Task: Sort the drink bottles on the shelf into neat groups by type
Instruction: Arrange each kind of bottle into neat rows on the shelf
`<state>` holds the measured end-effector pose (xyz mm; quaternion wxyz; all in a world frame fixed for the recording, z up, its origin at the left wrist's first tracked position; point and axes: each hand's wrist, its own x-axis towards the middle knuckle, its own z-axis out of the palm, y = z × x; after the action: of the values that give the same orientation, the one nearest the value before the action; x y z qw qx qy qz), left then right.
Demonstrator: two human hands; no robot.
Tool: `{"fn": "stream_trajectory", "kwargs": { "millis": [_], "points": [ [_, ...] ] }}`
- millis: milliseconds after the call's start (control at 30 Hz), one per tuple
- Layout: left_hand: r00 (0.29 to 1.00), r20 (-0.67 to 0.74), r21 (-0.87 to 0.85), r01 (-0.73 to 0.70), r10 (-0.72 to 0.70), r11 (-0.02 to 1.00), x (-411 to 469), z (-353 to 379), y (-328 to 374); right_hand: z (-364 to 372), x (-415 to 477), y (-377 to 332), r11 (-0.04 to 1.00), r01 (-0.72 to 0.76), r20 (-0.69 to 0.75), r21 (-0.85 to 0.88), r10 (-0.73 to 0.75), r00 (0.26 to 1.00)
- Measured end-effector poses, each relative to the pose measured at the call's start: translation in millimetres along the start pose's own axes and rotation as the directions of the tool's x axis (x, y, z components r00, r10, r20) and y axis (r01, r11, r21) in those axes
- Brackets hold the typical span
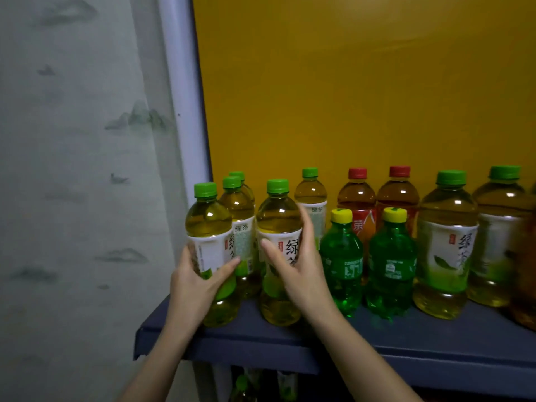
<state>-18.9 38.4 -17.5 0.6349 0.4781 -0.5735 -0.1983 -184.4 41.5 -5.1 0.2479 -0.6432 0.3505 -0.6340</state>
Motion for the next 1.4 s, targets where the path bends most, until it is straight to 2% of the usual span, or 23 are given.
{"fn": "stream_trajectory", "kwargs": {
  "millis": [133, 267, 467, 533, 567, 633, 700, 733, 800, 867, 933, 1033, 1133, 1233, 1400],
  "points": [
    [0.995, 0.096, -0.004, -0.004, 0.004, 1.000, 8, 6, -7, 5, -27, 16, 0.988, -0.076, 0.077, -0.134, 0.087, 0.993],
    [0.989, 0.150, -0.048, -0.008, 0.016, 0.999, 16, 12, -12, 8, -32, 27, 0.964, -0.134, 0.056, -0.229, 0.150, 0.987],
    [0.988, 0.155, -0.031, 0.023, -0.018, 0.999, 16, 16, -14, 6, -35, 21, 0.925, -0.143, 0.019, -0.353, 0.160, 0.987],
    [0.998, 0.060, -0.020, 0.017, -0.015, 1.000, 6, 14, -18, -7, -51, 11, 0.899, -0.100, 0.072, -0.425, 0.144, 0.987],
    [0.999, -0.038, -0.055, -0.033, 0.030, 0.998, -2, 14, -18, -16, -61, 5, 0.886, -0.068, 0.088, -0.459, 0.121, 0.989],
    [0.935, -0.267, -0.158, -0.281, 0.233, 0.947, -22, 20, -10, -37, -77, -10, 0.870, -0.015, 0.072, -0.492, 0.058, 0.996],
    [0.853, -0.357, -0.243, -0.478, 0.380, 0.844, -43, 32, 4, -59, -83, -21, 0.860, 0.011, -0.012, -0.511, -0.019, 1.000],
    [0.846, -0.320, -0.268, -0.513, 0.427, 0.815, -52, 39, 10, -71, -83, -23, 0.856, 0.016, -0.069, -0.516, -0.060, 0.996],
    [0.849, -0.146, -0.267, -0.528, 0.508, 0.806, -65, 56, 25, -91, -79, -22, 0.843, 0.007, -0.191, -0.539, -0.130, 0.973],
    [0.860, 0.040, -0.238, -0.487, 0.509, 0.840, -71, 74, 35, -107, -73, -17, 0.817, -0.018, -0.271, -0.576, -0.170, 0.948],
    [0.869, 0.148, -0.215, -0.438, 0.473, 0.873, -73, 94, 42, -117, -65, -11, 0.804, -0.055, -0.300, -0.592, -0.155, 0.941],
    [0.897, 0.190, -0.166, -0.372, 0.400, 0.913, -70, 123, 45, -121, -56, -1, 0.804, -0.123, -0.301, -0.582, -0.072, 0.951],
    [0.935, 0.251, -0.119, -0.229, 0.252, 0.966, -61, 141, 44, -120, -50, 13, 0.807, -0.183, -0.312, -0.561, -0.002, 0.950],
    [0.933, 0.332, -0.135, -0.098, 0.138, 0.986, -52, 149, 36, -117, -48, 24, 0.821, -0.250, -0.328, -0.514, 0.081, 0.941],
    [0.929, 0.353, -0.140, -0.061, 0.108, 0.988, -53, 148, 24, -116, -53, 25, 0.807, -0.315, -0.318, -0.499, 0.168, 0.933]
  ]
}}
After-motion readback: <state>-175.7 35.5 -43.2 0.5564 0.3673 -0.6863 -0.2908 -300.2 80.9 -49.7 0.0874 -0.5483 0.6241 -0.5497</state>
